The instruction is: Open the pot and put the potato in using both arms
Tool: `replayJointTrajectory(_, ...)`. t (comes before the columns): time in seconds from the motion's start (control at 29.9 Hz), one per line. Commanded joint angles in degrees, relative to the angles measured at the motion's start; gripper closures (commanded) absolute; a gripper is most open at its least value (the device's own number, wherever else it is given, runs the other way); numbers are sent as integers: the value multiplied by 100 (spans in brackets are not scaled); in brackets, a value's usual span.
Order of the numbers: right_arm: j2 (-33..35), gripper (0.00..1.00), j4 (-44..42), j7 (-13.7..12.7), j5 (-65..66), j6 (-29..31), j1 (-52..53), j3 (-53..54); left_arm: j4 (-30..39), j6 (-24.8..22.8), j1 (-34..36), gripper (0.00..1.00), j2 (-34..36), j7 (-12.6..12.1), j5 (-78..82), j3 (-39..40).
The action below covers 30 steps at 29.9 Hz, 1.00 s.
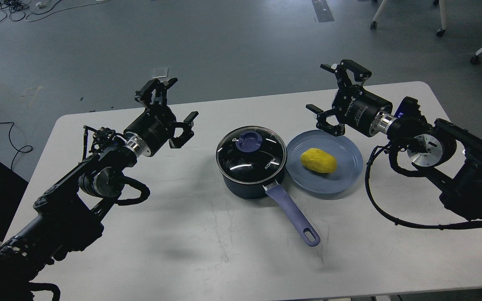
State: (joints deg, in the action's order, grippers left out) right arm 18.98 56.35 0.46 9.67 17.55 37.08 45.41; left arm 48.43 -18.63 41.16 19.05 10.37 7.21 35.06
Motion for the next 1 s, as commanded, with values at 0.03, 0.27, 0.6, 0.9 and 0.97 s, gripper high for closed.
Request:
replayJointTrajectory(0.03, 18, 0, 7, 7, 0, 21, -43, 99, 35, 17, -81, 2, 11, 35, 9, -17)
replayJointTrajectory(0.27, 0, 0, 7, 24, 0, 47, 45, 205, 26, -8, 6, 2, 37, 18, -9, 53)
replayJointTrajectory(0.6, 0, 0, 7, 33, 0, 73, 80, 214, 26, -9, 33, 2, 2, 71, -9, 80)
replayJointTrajectory(0.9, 27, 0, 7, 50, 0, 179, 142, 301, 26, 0, 279, 2, 46, 53, 0, 62)
replayJointTrajectory(0.97, 27, 0, 7, 50, 0, 170, 159, 345, 26, -9, 279, 2, 55, 53, 0, 53)
